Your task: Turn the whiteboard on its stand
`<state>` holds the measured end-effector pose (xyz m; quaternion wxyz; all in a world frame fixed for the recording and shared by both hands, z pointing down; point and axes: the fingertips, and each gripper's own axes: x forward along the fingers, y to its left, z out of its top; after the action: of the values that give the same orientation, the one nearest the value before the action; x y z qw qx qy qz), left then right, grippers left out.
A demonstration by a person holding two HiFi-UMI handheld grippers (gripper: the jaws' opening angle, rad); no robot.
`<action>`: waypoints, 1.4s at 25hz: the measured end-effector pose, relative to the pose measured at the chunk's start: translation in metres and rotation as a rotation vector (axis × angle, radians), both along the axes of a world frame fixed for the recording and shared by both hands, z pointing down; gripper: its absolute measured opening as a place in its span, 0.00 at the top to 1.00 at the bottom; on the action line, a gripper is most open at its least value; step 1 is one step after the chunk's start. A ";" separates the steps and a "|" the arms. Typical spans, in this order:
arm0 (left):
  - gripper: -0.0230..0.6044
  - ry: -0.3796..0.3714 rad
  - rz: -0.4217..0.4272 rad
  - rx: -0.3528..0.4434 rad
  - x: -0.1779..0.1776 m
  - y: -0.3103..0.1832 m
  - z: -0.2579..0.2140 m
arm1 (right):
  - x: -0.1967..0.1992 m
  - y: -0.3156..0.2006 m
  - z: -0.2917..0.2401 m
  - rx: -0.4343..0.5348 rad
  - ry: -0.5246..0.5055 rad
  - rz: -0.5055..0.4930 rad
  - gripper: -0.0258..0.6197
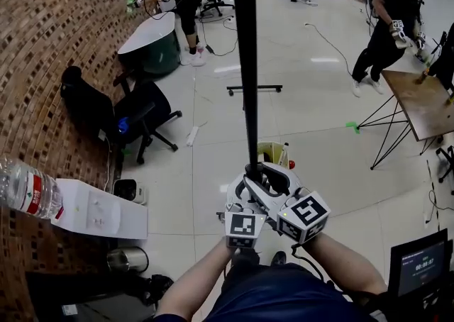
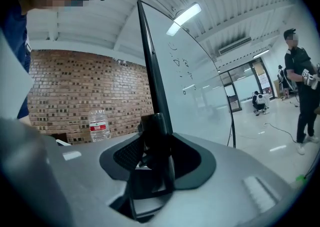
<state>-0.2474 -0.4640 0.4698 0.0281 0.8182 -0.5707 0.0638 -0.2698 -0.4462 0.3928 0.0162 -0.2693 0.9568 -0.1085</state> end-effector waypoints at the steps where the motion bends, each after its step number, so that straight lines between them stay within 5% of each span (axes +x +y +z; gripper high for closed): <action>1: 0.68 -0.007 -0.014 0.000 0.001 0.003 0.001 | 0.001 0.004 -0.001 -0.005 0.003 -0.010 0.69; 9: 0.67 -0.010 0.024 -0.050 0.046 0.031 0.001 | 0.048 0.029 0.003 -0.009 -0.016 0.007 0.69; 24: 0.65 0.100 0.230 0.042 0.135 0.097 0.003 | 0.138 0.086 -0.008 0.026 -0.024 0.106 0.68; 35: 0.70 0.187 0.276 -0.108 0.148 0.167 0.016 | 0.161 0.144 -0.005 0.039 -0.026 0.145 0.68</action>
<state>-0.0990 -0.2969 0.4860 0.1162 0.8884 -0.4436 0.0212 -0.1087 -0.3026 0.3874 0.0416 -0.3362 0.9364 -0.0916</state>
